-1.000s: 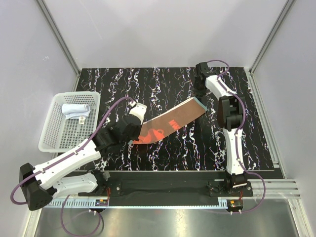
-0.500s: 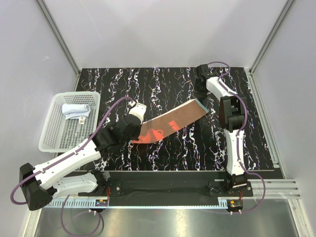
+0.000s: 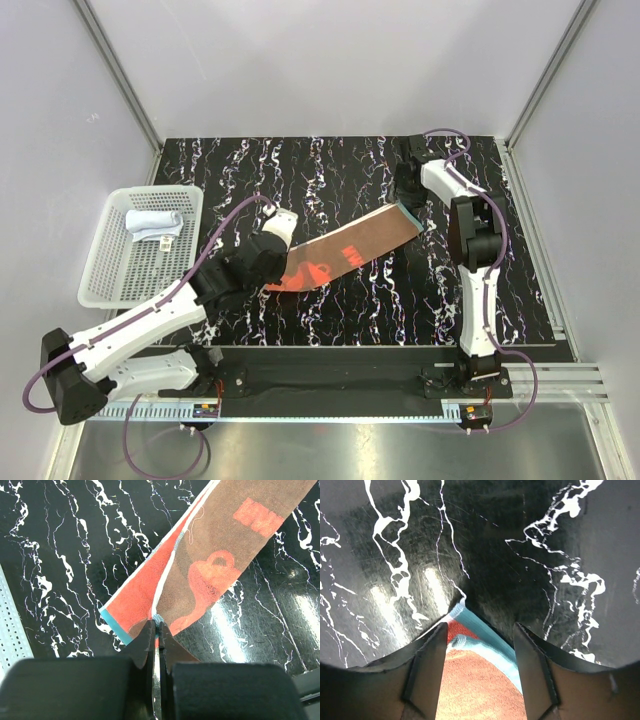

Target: Roll the towels

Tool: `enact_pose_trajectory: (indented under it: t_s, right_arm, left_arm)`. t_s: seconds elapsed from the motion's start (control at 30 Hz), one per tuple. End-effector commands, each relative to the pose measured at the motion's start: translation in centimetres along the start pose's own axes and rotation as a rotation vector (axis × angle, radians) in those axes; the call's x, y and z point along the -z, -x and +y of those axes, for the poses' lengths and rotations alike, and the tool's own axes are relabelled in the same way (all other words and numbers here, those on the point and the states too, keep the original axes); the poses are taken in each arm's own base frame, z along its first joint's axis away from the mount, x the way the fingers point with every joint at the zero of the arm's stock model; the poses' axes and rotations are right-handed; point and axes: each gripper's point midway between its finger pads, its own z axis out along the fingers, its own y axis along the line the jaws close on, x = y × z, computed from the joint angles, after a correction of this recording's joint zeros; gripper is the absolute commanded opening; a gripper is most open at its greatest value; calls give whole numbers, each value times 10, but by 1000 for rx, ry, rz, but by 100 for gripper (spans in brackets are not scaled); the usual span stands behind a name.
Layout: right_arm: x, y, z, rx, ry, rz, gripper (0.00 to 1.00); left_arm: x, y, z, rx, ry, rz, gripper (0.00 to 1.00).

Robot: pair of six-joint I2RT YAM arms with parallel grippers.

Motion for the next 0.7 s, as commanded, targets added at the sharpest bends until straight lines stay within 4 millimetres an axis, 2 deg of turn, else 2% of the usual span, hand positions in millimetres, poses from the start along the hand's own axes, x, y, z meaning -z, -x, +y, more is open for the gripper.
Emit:
enact_pose_trajectory:
  t_s: [0.0,0.13,0.4,0.47,0.57,0.63,0.67]
  right_arm:
    - [35,27,2,3,8,-112,63]
    - [37,26,4,9,24,-110,59]
    - [32,16,12,15,50,-86,43]
    - [31,14,12,17,50,-85,42]
    - [32,11,13,16,51,-89,33]
    - [33,11,14,13,54,-93,19]
    - [34,10,14,12,53,-88,15]
  left_arm:
    - [1,11,2,6,16,-30,0]
    - [1,11,2,5,17,-29,0]
    - [1,12,2,6,20,-28,0]
    - [1,11,2,5,21,-26,0]
    - [0,9,2,2,24,-21,0]
    - [0,10,2,2,24,-21,0]
    - [0,10,2,1,24,-19,0]
